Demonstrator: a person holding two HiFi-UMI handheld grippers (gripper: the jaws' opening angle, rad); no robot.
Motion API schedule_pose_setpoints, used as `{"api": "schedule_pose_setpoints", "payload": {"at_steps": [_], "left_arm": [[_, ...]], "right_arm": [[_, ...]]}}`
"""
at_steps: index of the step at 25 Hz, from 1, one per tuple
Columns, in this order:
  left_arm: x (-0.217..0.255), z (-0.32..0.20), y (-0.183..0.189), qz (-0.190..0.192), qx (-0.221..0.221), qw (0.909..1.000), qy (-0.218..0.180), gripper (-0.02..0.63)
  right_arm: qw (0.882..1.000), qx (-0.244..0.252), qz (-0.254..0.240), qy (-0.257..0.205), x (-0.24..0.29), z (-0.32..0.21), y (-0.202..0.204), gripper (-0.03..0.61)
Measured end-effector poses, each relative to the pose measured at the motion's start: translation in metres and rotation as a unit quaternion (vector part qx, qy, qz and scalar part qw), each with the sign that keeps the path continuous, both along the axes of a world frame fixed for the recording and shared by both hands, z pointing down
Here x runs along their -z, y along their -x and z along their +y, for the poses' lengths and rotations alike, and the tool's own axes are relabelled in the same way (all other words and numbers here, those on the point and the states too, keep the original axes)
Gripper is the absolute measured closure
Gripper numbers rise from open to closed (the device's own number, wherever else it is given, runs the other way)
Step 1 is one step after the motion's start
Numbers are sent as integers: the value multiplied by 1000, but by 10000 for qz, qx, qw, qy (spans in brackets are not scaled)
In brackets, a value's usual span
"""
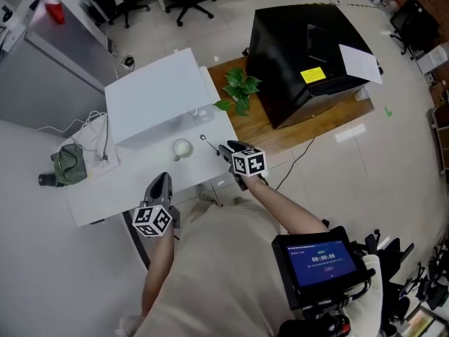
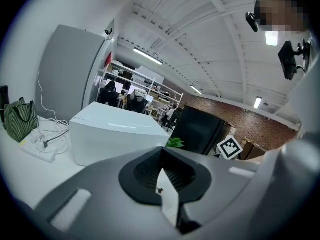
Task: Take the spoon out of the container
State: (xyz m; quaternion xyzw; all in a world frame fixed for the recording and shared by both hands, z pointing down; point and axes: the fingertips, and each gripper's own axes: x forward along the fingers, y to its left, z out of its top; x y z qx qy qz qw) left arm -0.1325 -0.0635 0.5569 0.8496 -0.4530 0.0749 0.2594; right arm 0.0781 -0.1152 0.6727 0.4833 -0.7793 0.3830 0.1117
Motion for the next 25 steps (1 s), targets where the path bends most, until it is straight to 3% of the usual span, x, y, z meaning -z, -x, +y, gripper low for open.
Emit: {"api": "schedule_pose_setpoints", "payload": {"at_steps": [5,11,25], "left_arm": [[2,44,-31,-19,59,10000,-19,633],[-6,99,-35,65,473,9988,68,634],[-33,184,-43,58,1032,9943,261,634]], "right_arm": [[9984,305,-351,-307,47,26,-1,431],[9948,560,-717,-458,85,72,1,440],[9821,1222,216,-1414,110,152,-41,462]]}}
